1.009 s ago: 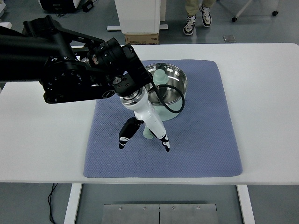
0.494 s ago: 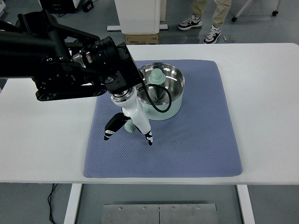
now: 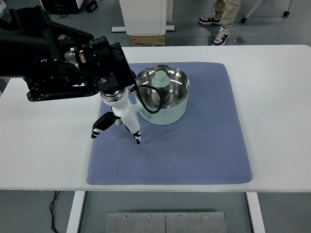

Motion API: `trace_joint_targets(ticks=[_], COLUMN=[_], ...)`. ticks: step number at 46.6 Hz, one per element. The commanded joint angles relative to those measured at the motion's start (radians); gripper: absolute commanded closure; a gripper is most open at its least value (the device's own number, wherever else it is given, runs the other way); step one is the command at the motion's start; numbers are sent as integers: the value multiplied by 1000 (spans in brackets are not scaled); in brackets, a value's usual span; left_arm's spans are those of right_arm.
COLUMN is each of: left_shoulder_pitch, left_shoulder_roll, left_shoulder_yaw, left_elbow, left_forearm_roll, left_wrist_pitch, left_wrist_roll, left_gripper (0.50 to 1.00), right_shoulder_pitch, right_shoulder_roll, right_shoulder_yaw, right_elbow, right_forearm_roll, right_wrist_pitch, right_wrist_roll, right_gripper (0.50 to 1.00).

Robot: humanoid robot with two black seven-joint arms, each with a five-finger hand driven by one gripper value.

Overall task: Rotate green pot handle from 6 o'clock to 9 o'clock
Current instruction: 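Drag the pot with the left hand, swinging its handle toward the left arm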

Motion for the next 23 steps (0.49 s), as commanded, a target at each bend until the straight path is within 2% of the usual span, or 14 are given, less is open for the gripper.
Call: trace_joint_targets(ticks=[1, 23], left_shoulder_pitch=[-1, -1], left_shoulder_roll=[0, 0], left_shoulder_yaw=[13, 52], left_elbow=[5, 70], left_forearm_roll=[1, 30], left_wrist_pitch=[0, 2], left_wrist_roll=[4, 12], left_gripper=[500, 500], right_shoulder_pitch=[0, 0], right_shoulder_roll=[0, 0], right_shoulder_yaw=[0, 0], right_elbow=[0, 0], right_forearm_roll=[0, 0], right_wrist_pitch=[0, 0], right_wrist_roll=[0, 0], right_gripper=[500, 500])
